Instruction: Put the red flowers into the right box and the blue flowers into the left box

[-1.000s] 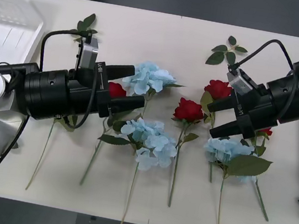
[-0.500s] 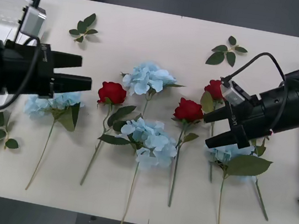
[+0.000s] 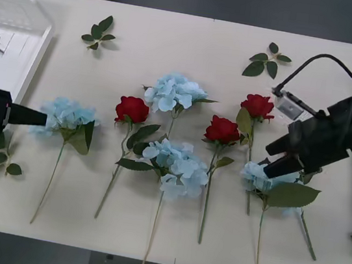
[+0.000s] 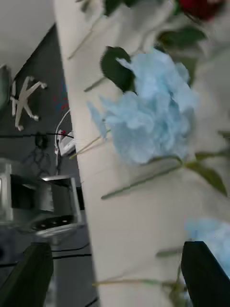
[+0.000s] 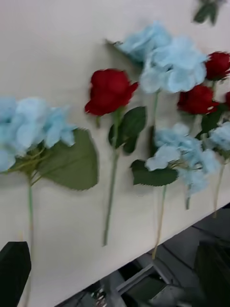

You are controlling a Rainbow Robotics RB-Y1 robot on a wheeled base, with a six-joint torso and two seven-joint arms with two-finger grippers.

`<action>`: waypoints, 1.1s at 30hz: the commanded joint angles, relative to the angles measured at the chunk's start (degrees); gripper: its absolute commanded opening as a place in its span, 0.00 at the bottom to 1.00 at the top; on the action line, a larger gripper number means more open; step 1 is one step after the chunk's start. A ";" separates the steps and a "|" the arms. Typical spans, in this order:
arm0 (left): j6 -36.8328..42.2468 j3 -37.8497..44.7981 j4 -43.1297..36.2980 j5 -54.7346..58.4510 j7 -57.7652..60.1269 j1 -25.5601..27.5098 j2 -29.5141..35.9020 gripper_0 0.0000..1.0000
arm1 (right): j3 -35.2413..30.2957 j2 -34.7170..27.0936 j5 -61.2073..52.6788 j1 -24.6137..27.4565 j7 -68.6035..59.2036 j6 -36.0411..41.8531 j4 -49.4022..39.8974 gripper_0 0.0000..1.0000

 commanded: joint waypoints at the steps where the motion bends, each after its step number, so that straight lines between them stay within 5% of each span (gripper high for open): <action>1: 2.36 -1.54 -1.41 -5.10 6.98 -0.30 1.06 1.00 | -5.69 -0.76 6.99 -0.99 -14.50 4.80 -5.84 0.79; 15: -2.22 -14.11 0.44 -25.40 6.98 -2.49 0.97 1.00 | -11.31 0.39 21.76 4.02 -52.82 8.14 -12.52 0.78; 33: -10.74 -29.66 17.14 -33.84 3.99 -10.49 0.88 1.00 | -8.50 -1.11 35.12 6.57 -57.83 -6.89 -7.15 0.79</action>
